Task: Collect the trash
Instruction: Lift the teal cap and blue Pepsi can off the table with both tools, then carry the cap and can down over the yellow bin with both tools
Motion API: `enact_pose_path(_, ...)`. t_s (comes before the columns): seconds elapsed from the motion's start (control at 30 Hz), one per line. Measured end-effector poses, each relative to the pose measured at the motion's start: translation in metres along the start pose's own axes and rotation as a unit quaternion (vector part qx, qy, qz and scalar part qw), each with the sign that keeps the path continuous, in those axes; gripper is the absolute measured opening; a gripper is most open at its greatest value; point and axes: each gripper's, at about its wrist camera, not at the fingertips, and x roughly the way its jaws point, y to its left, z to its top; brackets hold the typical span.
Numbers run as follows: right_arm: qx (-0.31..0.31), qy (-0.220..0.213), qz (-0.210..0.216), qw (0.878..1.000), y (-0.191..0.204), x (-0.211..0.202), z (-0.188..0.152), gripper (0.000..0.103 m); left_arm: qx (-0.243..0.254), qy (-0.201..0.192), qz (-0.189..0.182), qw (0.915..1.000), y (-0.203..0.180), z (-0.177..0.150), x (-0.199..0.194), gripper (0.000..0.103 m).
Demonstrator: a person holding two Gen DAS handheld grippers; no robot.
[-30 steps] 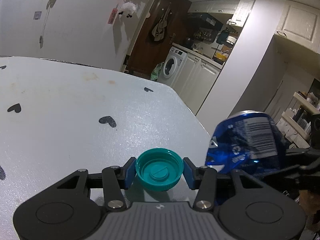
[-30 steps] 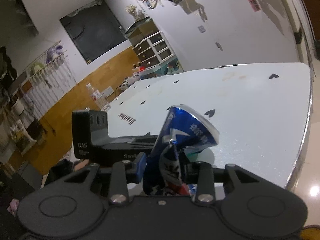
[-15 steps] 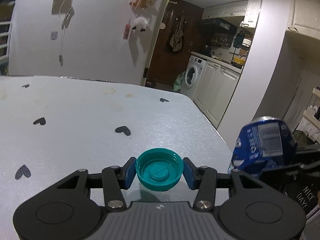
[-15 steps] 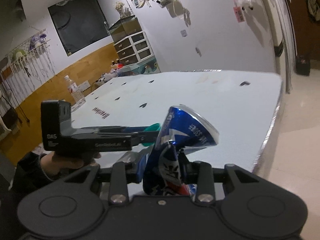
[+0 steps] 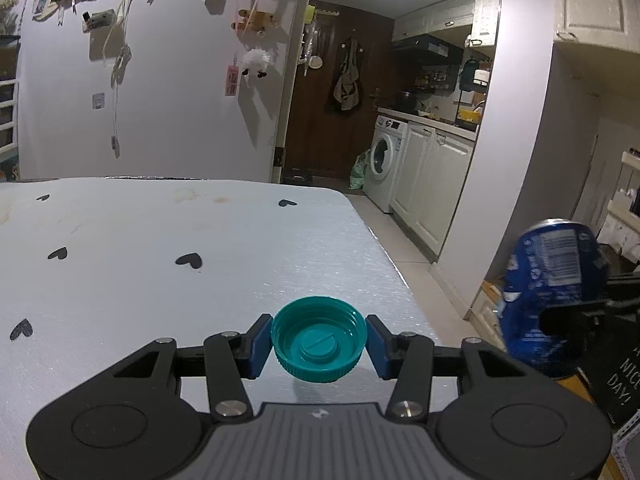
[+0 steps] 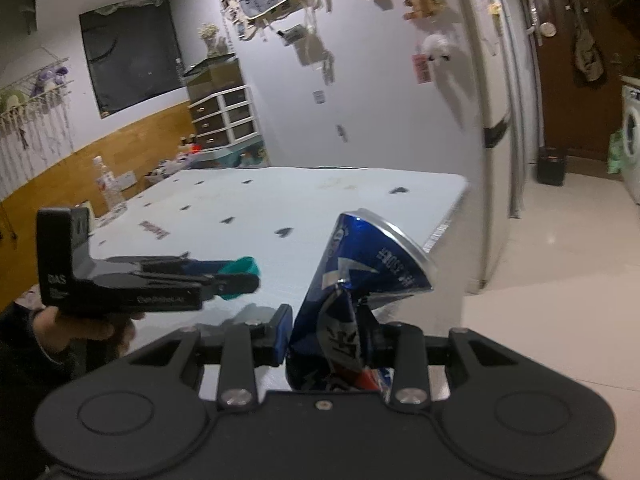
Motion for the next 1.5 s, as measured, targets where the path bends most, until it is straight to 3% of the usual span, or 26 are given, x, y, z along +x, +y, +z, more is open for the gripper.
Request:
enact_pose_path(0.57, 0.005, -0.024, -0.109, 0.994, -0.044, -0.093, -0.051, 0.036, 0.073, 0.01, -0.036, 0.9967, -0.132, -0.009, -0.003, 0.05)
enact_pose_path(0.93, 0.023, -0.036, -0.17, 0.984, -0.074, -0.13, -0.078, 0.036, 0.095, 0.01, -0.058, 0.9937, -0.203, -0.006, -0.003, 0.05)
enact_pose_path(1.3, 0.063, -0.033, -0.214, 0.974, -0.125, -0.136, -0.102, 0.036, 0.077, 0.052, -0.079, 0.9926, -0.257, -0.012, 0.045, 0.05)
enact_pose_path(1.5, 0.105, -0.015, -0.221, 0.969, -0.162, -0.116, -0.125, 0.036, 0.071, 0.089, -0.09, 0.9893, -0.276, -0.032, 0.084, 0.05)
